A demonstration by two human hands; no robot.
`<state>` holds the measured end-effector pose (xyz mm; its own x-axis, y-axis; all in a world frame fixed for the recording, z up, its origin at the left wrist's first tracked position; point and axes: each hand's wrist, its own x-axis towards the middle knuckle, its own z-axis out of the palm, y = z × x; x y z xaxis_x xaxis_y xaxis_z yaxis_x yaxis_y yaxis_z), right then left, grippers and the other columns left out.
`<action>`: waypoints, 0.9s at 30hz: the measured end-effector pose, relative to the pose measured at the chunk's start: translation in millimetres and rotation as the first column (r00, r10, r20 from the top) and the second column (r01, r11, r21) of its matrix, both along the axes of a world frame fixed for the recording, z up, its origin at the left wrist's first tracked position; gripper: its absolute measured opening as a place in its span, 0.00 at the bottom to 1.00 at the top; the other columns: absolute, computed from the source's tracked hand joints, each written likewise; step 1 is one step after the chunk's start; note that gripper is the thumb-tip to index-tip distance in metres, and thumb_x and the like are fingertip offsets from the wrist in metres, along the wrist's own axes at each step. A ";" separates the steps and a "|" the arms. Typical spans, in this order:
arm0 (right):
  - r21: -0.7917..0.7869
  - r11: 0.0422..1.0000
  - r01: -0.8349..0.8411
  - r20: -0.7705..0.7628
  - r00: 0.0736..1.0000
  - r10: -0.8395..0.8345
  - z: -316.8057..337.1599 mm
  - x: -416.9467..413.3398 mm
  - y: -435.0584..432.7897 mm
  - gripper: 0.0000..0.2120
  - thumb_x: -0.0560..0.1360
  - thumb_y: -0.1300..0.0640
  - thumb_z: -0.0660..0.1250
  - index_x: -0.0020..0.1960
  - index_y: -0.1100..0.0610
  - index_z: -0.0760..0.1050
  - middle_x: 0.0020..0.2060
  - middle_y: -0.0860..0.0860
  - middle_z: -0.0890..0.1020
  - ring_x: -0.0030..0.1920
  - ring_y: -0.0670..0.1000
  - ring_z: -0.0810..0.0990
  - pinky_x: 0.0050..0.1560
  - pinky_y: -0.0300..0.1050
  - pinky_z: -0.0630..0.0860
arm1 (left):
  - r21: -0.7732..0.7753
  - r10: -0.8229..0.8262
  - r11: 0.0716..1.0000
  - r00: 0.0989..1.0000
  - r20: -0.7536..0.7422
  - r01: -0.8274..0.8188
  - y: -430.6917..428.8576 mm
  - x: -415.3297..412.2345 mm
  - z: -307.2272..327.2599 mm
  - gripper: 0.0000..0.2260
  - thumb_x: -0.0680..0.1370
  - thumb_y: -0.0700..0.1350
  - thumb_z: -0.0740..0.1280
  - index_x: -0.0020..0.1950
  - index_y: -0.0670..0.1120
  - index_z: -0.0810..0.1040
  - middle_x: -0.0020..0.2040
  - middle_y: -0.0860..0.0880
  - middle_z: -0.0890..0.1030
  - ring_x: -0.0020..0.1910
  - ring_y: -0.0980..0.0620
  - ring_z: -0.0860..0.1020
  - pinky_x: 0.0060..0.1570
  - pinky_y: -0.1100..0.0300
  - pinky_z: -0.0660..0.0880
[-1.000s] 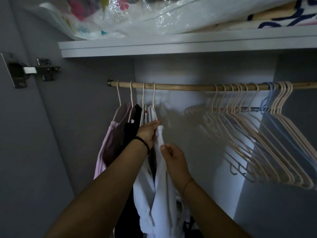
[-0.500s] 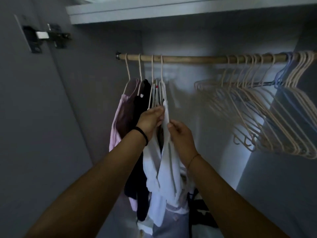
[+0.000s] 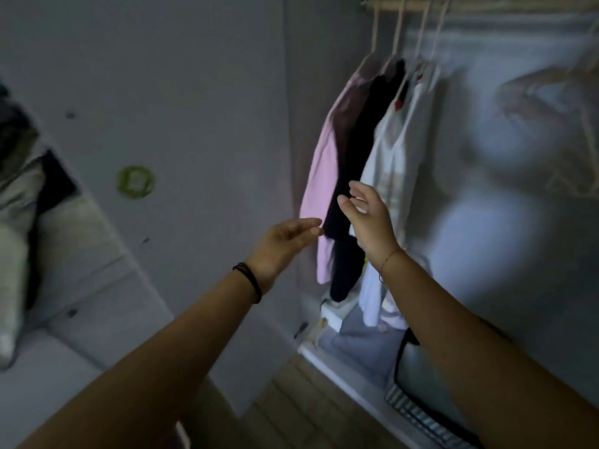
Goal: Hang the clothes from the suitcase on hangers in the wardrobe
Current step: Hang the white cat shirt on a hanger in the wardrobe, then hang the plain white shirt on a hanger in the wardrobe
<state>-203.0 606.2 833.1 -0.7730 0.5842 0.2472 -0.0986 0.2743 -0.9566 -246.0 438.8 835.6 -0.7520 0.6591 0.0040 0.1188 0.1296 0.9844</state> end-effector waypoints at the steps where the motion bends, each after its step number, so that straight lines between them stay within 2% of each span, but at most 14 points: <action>1: -0.010 0.999 -0.043 0.011 0.999 0.043 -7.3 2.1 -20.7 0.19 0.77 0.57 0.65 0.67 0.58 0.69 0.61 0.50 0.75 0.58 0.45 0.74 0.57 0.33 0.69 | -0.018 0.039 0.999 0.999 0.013 -0.038 -23.4 8.4 -7.0 0.12 0.78 0.45 0.66 0.61 0.48 0.78 0.54 0.53 0.82 0.46 0.67 0.79 0.46 0.75 0.72; 4: -0.032 0.987 -0.157 0.056 0.986 0.158 -33.2 5.4 -84.8 0.18 0.76 0.60 0.66 0.64 0.62 0.70 0.56 0.52 0.76 0.53 0.44 0.76 0.49 0.23 0.70 | -0.058 0.156 0.986 0.986 0.051 -0.153 -96.2 30.9 -30.4 0.11 0.78 0.44 0.66 0.59 0.47 0.78 0.54 0.50 0.82 0.47 0.63 0.78 0.45 0.76 0.72; 6: -0.024 0.971 -0.239 0.095 0.966 0.240 -52.9 6.3 -128.1 0.17 0.76 0.60 0.67 0.62 0.63 0.71 0.54 0.53 0.76 0.54 0.48 0.75 0.48 0.23 0.70 | -0.090 0.225 0.972 0.972 0.070 -0.218 -145.9 46.9 -46.2 0.10 0.77 0.44 0.66 0.58 0.48 0.79 0.54 0.49 0.82 0.48 0.62 0.79 0.45 0.74 0.72; 9: 0.006 0.933 -0.359 0.163 0.921 0.353 -80.1 10.9 -194.7 0.15 0.75 0.58 0.68 0.60 0.61 0.73 0.52 0.53 0.78 0.53 0.50 0.77 0.50 0.29 0.71 | -0.092 0.343 0.938 0.932 0.114 -0.334 -221.2 74.0 -69.6 0.11 0.78 0.39 0.66 0.60 0.42 0.78 0.49 0.48 0.81 0.40 0.67 0.79 0.40 0.75 0.71; 12: 0.017 0.869 -0.495 0.241 0.845 0.477 -100.7 22.8 -265.6 0.16 0.76 0.55 0.67 0.62 0.58 0.72 0.52 0.51 0.77 0.55 0.50 0.78 0.54 0.37 0.72 | -0.119 0.443 0.896 0.883 0.157 -0.429 -299.2 106.0 -94.1 0.09 0.76 0.42 0.67 0.56 0.45 0.80 0.48 0.50 0.82 0.42 0.63 0.79 0.44 0.70 0.72; 14: 0.024 0.827 -0.561 0.278 0.799 0.534 -113.0 33.0 -316.0 0.16 0.76 0.54 0.66 0.62 0.58 0.72 0.54 0.51 0.77 0.54 0.48 0.77 0.54 0.37 0.71 | -0.155 0.505 0.862 0.847 0.167 -0.483 -353.3 131.1 -110.9 0.09 0.76 0.44 0.68 0.56 0.47 0.81 0.49 0.52 0.83 0.46 0.62 0.79 0.48 0.70 0.74; 17: 0.029 0.784 -0.620 0.324 0.748 0.580 -135.6 48.4 -392.6 0.17 0.76 0.55 0.66 0.62 0.59 0.72 0.54 0.52 0.77 0.52 0.46 0.76 0.50 0.32 0.71 | -0.200 0.588 0.807 0.785 0.196 -0.555 -432.8 167.8 -136.2 0.10 0.76 0.44 0.68 0.57 0.46 0.81 0.49 0.53 0.83 0.44 0.65 0.79 0.46 0.73 0.73; 20: 0.044 0.747 -0.663 0.375 0.704 0.603 -172.7 64.5 -462.2 0.18 0.75 0.54 0.67 0.63 0.58 0.71 0.54 0.51 0.76 0.51 0.46 0.76 0.53 0.38 0.72 | -0.254 0.650 0.758 0.728 0.220 -0.600 -505.6 202.0 -170.7 0.10 0.77 0.43 0.67 0.57 0.45 0.80 0.50 0.51 0.82 0.40 0.69 0.79 0.41 0.76 0.72; 23: 0.026 0.717 -0.696 0.421 0.658 0.624 -218.7 80.3 -516.5 0.20 0.74 0.54 0.68 0.64 0.58 0.71 0.55 0.51 0.75 0.52 0.47 0.75 0.53 0.39 0.71 | -0.314 0.698 0.714 0.670 0.252 -0.626 -560.7 229.8 -211.9 0.10 0.77 0.45 0.67 0.57 0.47 0.80 0.52 0.53 0.82 0.44 0.68 0.78 0.40 0.79 0.71; 27: -0.030 0.682 -0.730 0.464 0.594 0.657 -289.4 94.0 -562.0 0.21 0.74 0.54 0.69 0.64 0.58 0.70 0.56 0.52 0.74 0.56 0.49 0.74 0.60 0.47 0.73 | -0.366 0.747 0.665 0.584 0.319 -0.651 -601.6 254.9 -276.4 0.08 0.77 0.46 0.67 0.55 0.50 0.80 0.52 0.53 0.83 0.49 0.64 0.78 0.41 0.77 0.72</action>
